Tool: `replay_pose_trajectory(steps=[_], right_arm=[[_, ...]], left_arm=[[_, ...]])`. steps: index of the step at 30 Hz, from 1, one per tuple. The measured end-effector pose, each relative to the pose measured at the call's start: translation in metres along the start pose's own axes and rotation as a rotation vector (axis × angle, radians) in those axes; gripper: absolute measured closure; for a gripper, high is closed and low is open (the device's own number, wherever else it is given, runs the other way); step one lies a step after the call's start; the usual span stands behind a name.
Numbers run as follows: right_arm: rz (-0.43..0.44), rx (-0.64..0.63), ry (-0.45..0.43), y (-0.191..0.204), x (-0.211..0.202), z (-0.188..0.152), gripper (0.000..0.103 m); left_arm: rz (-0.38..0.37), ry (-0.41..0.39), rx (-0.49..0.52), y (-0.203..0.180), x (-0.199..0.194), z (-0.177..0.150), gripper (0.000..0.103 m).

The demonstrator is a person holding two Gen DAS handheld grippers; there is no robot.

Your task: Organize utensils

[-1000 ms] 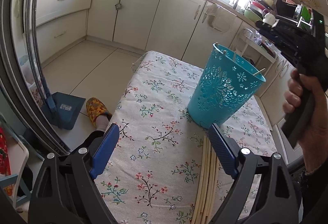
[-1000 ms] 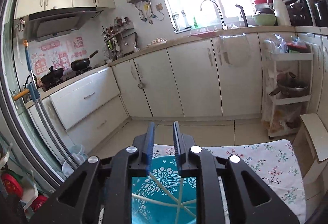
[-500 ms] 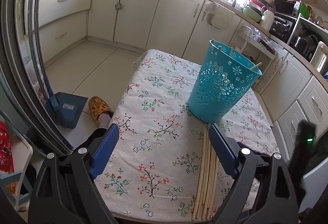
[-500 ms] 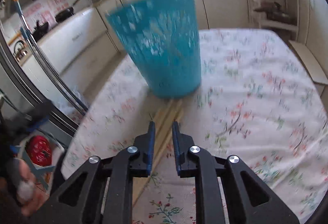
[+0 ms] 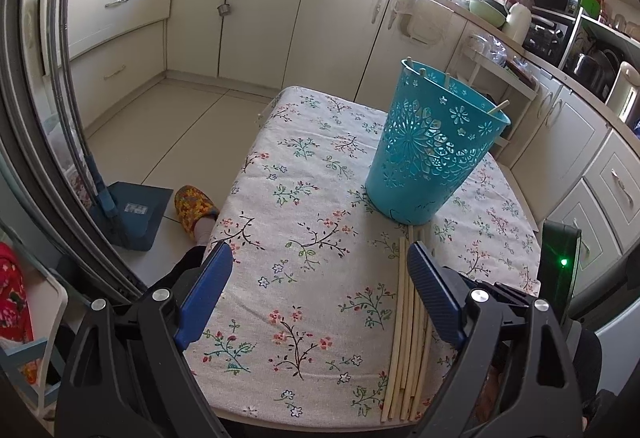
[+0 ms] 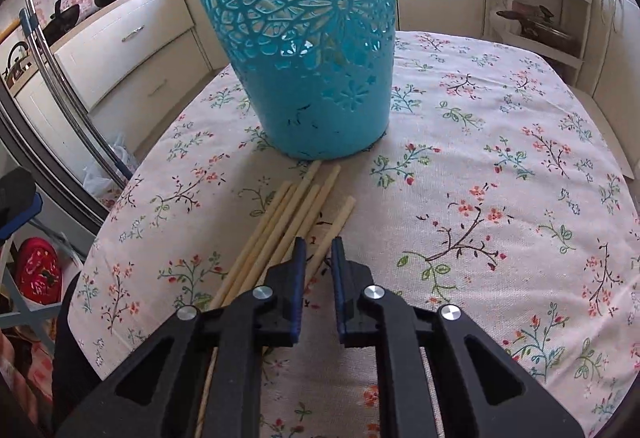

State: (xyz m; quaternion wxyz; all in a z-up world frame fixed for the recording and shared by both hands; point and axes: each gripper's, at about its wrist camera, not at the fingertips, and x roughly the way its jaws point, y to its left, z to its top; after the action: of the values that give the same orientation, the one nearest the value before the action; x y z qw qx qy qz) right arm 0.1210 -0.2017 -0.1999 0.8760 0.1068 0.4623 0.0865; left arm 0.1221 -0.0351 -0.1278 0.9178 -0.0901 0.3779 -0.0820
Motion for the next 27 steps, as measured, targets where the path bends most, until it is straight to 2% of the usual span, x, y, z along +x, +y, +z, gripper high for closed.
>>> replay_pose_trajectory(steps=[12,15,18,22,27], right_arm=[[-0.030,-0.056,0.021,-0.013,-0.011,-0.006,0.091],[-0.049,-0.073,0.027,-0.022,-0.014,-0.008,0.091],[-0.064,-0.061,0.024,-0.036,-0.018,-0.008,0.091],[-0.027,-0.015,-0.013,-0.050,-0.021,-0.014,0.091],[0.007,0.010,-0.043,-0.055,-0.023,-0.016,0.089]], left_arm=[[0.028,0.006,0.058,-0.010,0.002,-0.002,0.018],[0.029,0.040,0.078,-0.012,0.010,-0.005,0.017],[0.022,0.111,0.116,-0.019,0.028,-0.009,0.016],[0.027,0.191,0.172,-0.033,0.056,-0.018,0.016],[0.039,0.209,0.240,-0.052,0.074,-0.020,0.016]])
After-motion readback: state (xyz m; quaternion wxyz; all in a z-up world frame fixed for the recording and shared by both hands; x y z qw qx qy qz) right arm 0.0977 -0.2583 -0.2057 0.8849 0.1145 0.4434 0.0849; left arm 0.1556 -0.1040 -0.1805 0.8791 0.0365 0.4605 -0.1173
